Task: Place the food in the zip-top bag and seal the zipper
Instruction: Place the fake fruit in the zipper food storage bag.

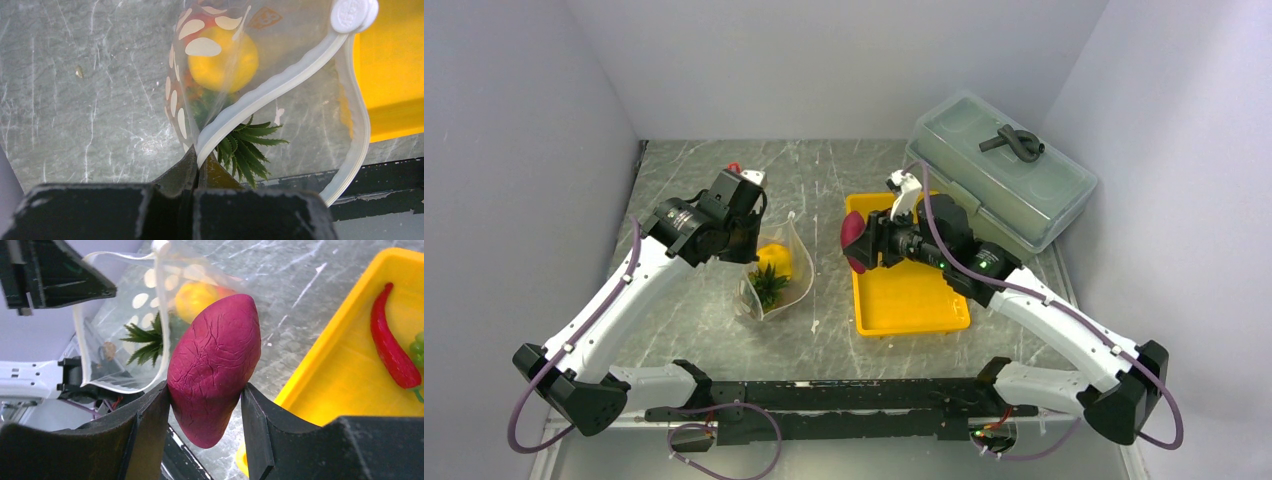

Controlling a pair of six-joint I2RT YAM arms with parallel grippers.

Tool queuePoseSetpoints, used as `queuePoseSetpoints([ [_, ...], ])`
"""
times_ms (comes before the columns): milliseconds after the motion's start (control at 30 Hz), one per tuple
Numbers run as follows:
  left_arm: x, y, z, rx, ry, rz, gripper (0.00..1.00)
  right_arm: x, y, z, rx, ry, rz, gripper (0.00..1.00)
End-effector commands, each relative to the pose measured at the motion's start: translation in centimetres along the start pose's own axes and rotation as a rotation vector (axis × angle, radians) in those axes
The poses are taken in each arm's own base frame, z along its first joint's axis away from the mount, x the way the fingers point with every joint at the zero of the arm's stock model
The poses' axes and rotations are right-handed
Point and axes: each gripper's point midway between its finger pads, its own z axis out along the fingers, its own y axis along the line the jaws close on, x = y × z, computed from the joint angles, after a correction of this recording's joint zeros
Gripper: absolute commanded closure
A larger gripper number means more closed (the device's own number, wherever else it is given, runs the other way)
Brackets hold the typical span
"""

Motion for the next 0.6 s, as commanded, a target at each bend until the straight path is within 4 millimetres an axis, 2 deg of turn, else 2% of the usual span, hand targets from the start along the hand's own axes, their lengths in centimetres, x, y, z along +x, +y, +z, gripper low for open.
queuePoseSetpoints([
  [0,0.0,0.2,-0.6,0.007,-0.027,-0.009,1.0,-2.7,4.0,-0.3,-0.117,-0.07,-0.106,1.0],
  [267,-0.2,0.1,-0.7,0.015,-0.036,-0.01,1.0,-2.9,8.5,0.2,-0.255,-0.045,-0.225,1.0],
  [567,-0.2,0.0,-0.6,0.018,-0.033,-0.005,1.0,-1.9,11.2,2.5,-0.306,0.048,-0.294,1.0],
])
